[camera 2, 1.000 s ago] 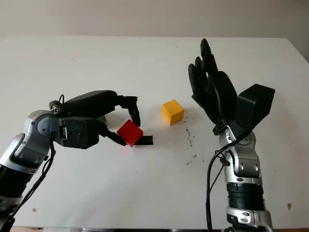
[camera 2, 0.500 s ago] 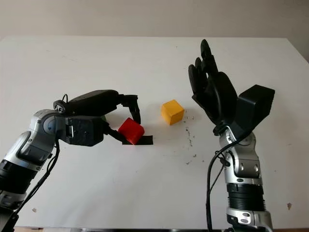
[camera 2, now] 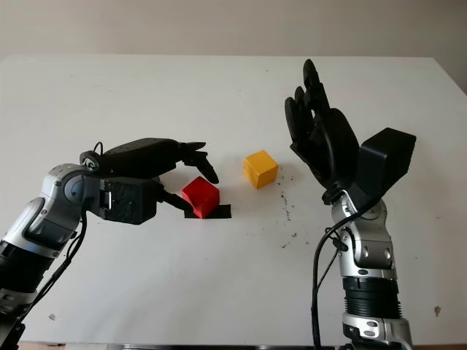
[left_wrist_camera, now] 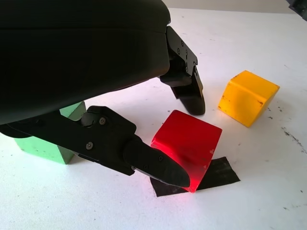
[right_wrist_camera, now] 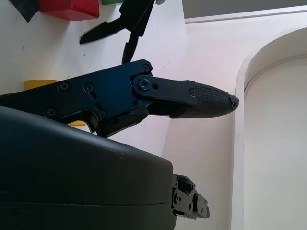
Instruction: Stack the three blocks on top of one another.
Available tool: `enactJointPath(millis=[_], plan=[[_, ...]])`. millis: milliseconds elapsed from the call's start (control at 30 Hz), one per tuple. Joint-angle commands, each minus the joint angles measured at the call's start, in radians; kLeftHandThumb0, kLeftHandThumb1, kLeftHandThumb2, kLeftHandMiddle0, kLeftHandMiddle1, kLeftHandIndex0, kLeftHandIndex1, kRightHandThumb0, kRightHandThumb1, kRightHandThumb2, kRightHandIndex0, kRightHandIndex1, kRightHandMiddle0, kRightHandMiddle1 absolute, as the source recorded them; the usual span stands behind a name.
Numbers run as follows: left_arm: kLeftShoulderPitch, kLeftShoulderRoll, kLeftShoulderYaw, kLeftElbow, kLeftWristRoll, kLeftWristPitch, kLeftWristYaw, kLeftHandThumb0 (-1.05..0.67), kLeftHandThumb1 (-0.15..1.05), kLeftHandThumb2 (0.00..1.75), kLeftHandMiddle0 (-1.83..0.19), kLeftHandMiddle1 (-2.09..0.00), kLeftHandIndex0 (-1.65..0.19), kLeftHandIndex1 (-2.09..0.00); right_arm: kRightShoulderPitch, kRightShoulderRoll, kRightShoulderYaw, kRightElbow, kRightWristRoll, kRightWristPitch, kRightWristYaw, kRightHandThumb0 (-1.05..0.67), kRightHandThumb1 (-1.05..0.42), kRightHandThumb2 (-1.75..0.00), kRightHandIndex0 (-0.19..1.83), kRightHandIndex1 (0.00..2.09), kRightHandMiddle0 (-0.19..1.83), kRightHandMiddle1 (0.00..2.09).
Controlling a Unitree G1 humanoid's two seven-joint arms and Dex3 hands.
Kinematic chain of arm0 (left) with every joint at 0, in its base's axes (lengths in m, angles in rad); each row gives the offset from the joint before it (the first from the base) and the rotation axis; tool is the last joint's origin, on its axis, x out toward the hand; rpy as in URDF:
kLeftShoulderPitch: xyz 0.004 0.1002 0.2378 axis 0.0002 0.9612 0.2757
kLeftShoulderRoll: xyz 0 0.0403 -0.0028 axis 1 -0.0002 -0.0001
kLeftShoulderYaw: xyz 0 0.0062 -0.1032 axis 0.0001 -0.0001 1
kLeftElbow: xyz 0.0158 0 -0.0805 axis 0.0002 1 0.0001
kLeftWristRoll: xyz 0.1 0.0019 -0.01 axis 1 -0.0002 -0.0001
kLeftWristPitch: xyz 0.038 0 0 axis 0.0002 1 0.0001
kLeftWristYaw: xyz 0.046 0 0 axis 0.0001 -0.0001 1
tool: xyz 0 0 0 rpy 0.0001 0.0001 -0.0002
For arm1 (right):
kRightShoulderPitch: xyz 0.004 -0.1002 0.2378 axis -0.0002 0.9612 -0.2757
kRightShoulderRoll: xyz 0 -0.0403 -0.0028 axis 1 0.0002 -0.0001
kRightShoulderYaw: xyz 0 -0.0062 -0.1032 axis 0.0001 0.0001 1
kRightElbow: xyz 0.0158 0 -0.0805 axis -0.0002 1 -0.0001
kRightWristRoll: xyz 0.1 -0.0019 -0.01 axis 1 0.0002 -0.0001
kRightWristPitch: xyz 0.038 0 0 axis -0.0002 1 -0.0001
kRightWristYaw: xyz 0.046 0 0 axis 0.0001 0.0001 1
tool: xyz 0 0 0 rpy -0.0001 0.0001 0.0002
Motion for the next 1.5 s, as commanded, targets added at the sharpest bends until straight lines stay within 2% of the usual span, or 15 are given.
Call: enactJointPath(millis=[0, 167, 367, 467, 533, 600, 700, 767, 833, 933, 1000, 1100, 1200, 1333, 1467], plan=[[-0.023, 0.011, 0.003, -0.026, -0.008, 0.003, -0.011, -0.51, 0.91, 0.05, 0.10, -0.04, -0.22, -0.15, -0.004, -0.014, 0.002, -0.007, 0.001, -0.013, 0.009, -0.69, -1.05, -0.53, -0.19, 0.00, -0.19, 0.00], [-0.023, 0.016, 0.016, -0.053, -0.019, 0.014, -0.022, -0.54, 0.90, 0.05, 0.14, -0.04, -0.12, -0.06, -0.010, -0.013, 0.002, -0.005, -0.004, -0.013, 0.010, -0.69, -1.05, -0.53, -0.19, 0.00, -0.19, 0.00], [-0.004, 0.032, 0.079, -0.139, -0.076, 0.083, -0.033, -0.65, 0.88, 0.05, 0.19, -0.01, 0.03, -0.02, -0.020, -0.019, 0.004, -0.003, -0.022, -0.013, 0.002, -0.67, -1.05, -0.52, -0.19, 0.00, -0.19, 0.00], [0.013, 0.026, 0.150, -0.172, -0.158, 0.112, -0.014, -0.74, 0.92, 0.07, 0.19, 0.00, 0.15, 0.00, -0.031, -0.029, 0.004, 0.007, -0.030, -0.018, 0.006, -0.69, -1.05, -0.37, -0.19, 0.00, -0.16, 0.04], [0.035, -0.005, 0.219, -0.179, -0.234, 0.122, 0.037, -0.76, 0.99, 0.09, 0.19, 0.00, 0.18, 0.00, -0.046, -0.043, 0.003, 0.021, -0.029, -0.019, 0.024, -0.74, -1.05, -0.29, -0.19, 0.00, -0.13, 0.05], [0.065, -0.068, 0.297, -0.178, -0.315, 0.147, 0.125, -0.80, 1.04, 0.34, 0.19, 0.00, 0.19, 0.00, -0.068, -0.055, -0.002, 0.045, -0.019, -0.031, 0.050, -0.76, -1.05, -0.19, -0.19, 0.01, -0.11, 0.06], [0.093, -0.163, 0.382, -0.176, -0.374, 0.142, 0.298, -0.76, 1.05, 0.54, 0.19, -0.01, 0.19, 0.00, -0.107, -0.093, 0.000, 0.089, -0.024, -0.070, 0.102, -0.73, -1.04, -0.10, -0.19, 0.02, -0.08, 0.07], [0.098, -0.228, 0.428, -0.179, -0.412, 0.156, 0.403, -0.76, 1.05, 0.55, 0.19, -0.01, 0.19, 0.00, -0.139, -0.124, 0.002, 0.116, -0.030, -0.078, 0.136, -0.69, -1.00, -0.07, -0.16, 0.04, -0.04, 0.09], [0.096, -0.278, 0.469, -0.153, -0.459, 0.107, 0.481, -0.76, 1.05, 0.55, 0.19, -0.02, 0.19, 0.00, -0.176, -0.151, 0.006, 0.147, -0.047, -0.091, 0.152, -0.66, -0.96, -0.05, -0.14, 0.05, -0.02, 0.09], [0.081, -0.315, 0.517, -0.080, -0.538, 0.047, 0.529, -0.74, 1.05, 0.59, 0.19, -0.01, 0.19, 0.00, -0.236, -0.198, 0.023, 0.214, -0.096, -0.152, 0.173, -0.63, -0.93, -0.04, -0.08, 0.08, 0.02, 0.11], [0.095, -0.319, 0.528, -0.061, -0.566, 0.036, 0.537, -0.75, 1.05, 0.66, 0.19, 0.00, 0.19, 0.00, -0.276, -0.234, 0.048, 0.259, -0.148, -0.194, 0.180, -0.66, -0.90, -0.03, -0.03, 0.10, 0.08, 0.14], [0.154, -0.322, 0.530, -0.080, -0.569, 0.030, 0.551, -0.74, 1.05, 0.72, 0.19, 0.00, 0.19, 0.00, -0.337, -0.316, 0.114, 0.345, -0.270, -0.323, 0.211, -0.70, -0.88, -0.04, 0.02, 0.12, 0.16, 0.18], [0.191, -0.322, 0.532, -0.088, -0.573, 0.029, 0.560, -0.75, 1.05, 0.72, 0.19, 0.00, 0.19, 0.00, -0.389, -0.379, 0.177, 0.399, -0.383, -0.416, 0.219, -0.71, -0.83, -0.03, 0.08, 0.13, 0.24, 0.21], [0.214, -0.325, 0.531, -0.089, -0.579, 0.032, 0.572, -0.73, 1.05, 0.72, 0.19, 0.00, 0.19, 0.00, -0.455, -0.435, 0.259, 0.479, -0.520, -0.560, 0.199, -0.69, -0.80, -0.04, 0.13, 0.13, 0.27, 0.21], [0.225, -0.322, 0.526, -0.079, -0.584, 0.019, 0.570, -0.73, 1.05, 0.70, 0.19, 0.00, 0.19, 0.00, -0.495, -0.465, 0.328, 0.517, -0.628, -0.620, 0.198, -0.67, -0.81, -0.05, 0.08, 0.08, 0.25, 0.19]])
